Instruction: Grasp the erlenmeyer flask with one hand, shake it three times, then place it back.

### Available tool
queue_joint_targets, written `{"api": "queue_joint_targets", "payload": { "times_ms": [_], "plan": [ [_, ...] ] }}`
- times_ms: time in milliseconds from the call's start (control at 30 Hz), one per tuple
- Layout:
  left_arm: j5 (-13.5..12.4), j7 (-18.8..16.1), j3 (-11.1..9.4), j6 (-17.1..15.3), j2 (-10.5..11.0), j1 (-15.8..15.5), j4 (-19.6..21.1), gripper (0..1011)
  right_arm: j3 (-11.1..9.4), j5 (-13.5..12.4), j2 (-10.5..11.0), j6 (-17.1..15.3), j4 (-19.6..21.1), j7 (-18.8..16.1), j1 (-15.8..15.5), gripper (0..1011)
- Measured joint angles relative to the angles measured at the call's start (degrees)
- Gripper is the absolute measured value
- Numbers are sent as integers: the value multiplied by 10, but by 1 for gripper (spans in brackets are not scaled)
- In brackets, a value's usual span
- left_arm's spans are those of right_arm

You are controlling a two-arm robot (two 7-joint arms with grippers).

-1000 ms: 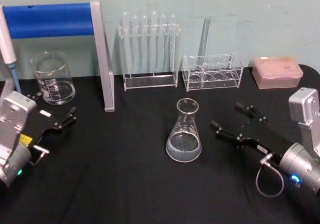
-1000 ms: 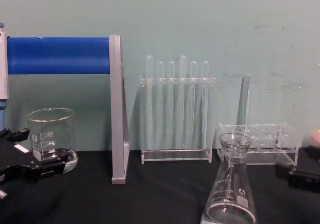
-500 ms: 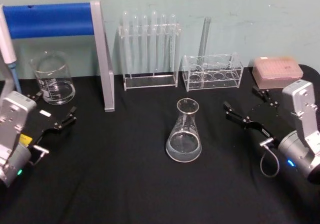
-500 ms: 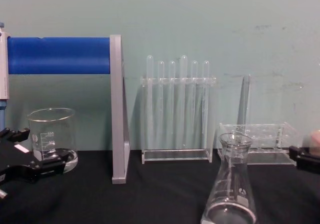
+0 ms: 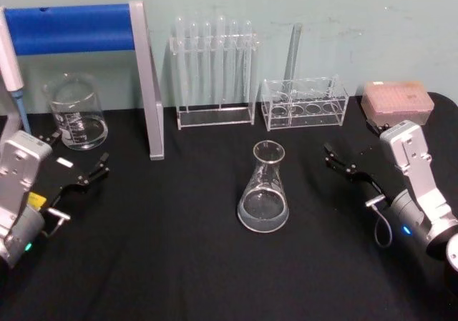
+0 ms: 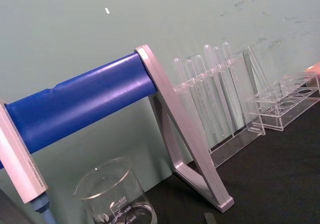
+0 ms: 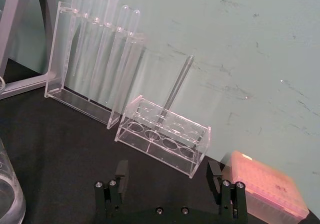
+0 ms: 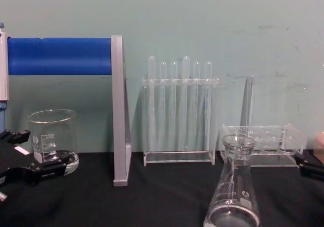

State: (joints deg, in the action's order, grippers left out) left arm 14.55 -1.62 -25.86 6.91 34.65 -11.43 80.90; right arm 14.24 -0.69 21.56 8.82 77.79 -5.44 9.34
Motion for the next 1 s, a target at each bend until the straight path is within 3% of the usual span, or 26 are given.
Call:
{"api": "queue_joint_targets", "payload": {
  "times_ms": [1000],
  "plan": [
    [0, 0, 0, 0, 0, 0, 0, 1001, -1, -11, 3, -2, 5, -6, -2, 1000]
  ]
}}
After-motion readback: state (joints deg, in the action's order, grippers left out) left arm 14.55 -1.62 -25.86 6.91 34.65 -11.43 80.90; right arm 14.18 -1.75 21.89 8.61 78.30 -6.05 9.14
